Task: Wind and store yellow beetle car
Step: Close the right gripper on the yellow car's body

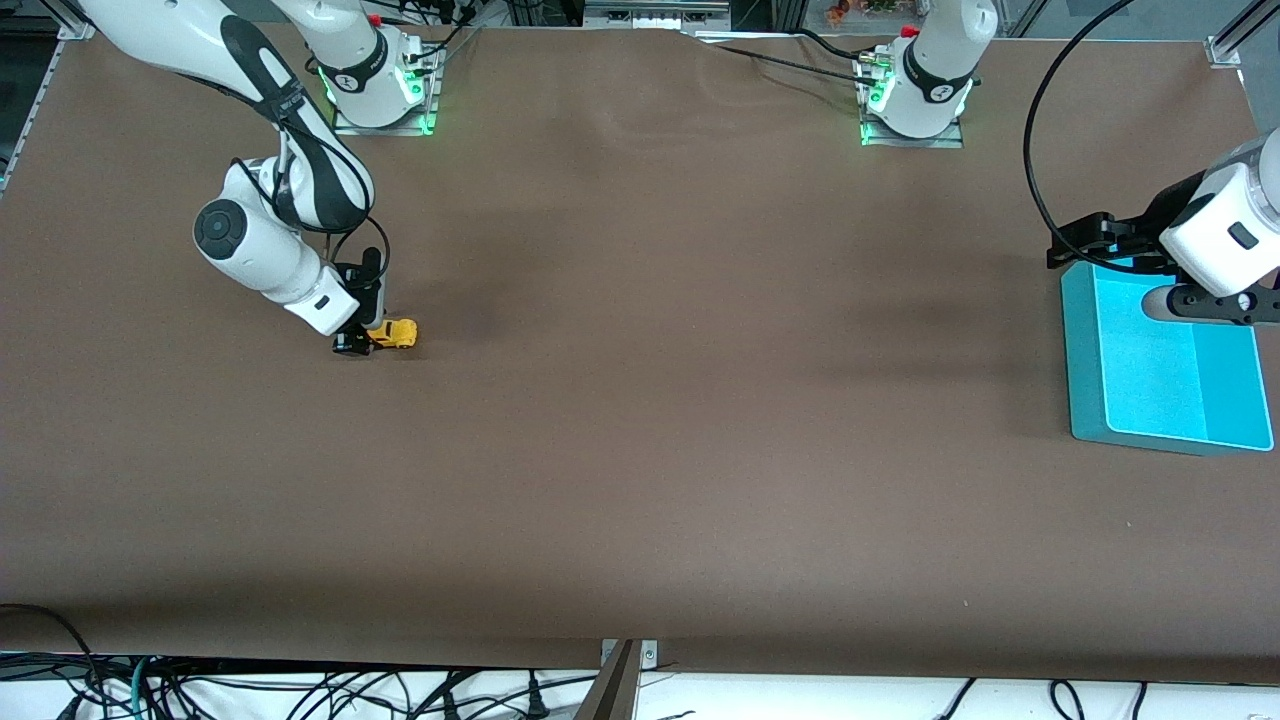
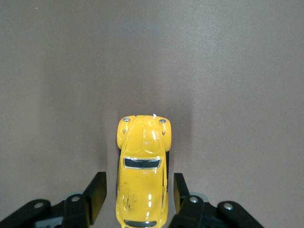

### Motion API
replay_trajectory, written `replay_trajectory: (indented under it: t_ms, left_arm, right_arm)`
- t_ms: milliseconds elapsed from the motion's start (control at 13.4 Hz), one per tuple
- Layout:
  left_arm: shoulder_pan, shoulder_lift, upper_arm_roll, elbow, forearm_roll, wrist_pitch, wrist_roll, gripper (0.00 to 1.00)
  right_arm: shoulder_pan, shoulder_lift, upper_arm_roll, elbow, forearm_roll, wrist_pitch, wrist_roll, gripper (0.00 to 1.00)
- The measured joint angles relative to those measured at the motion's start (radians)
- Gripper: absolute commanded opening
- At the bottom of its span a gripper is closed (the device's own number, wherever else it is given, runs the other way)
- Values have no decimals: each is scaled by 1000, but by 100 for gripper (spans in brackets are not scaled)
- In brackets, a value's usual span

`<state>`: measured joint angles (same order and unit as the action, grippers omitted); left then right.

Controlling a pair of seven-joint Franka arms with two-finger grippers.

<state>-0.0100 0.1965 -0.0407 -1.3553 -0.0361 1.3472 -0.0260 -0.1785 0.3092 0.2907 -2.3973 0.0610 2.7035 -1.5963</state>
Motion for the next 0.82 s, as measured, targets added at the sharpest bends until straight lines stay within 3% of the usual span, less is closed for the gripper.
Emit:
replay_trajectory:
  t_ms: [75, 224, 823]
  left_arm:
    - [0, 0, 0, 0, 0, 0, 0, 100]
    - [0, 0, 0, 0, 0, 0, 0, 100]
    - [0, 0, 0, 0, 0, 0, 0, 100]
  right_arm:
    - [0, -1, 0, 0, 0, 0, -4, 18]
    - [0, -7, 0, 0, 0, 1, -10, 10]
    - [-4, -3, -4, -3, 0, 21, -74, 10]
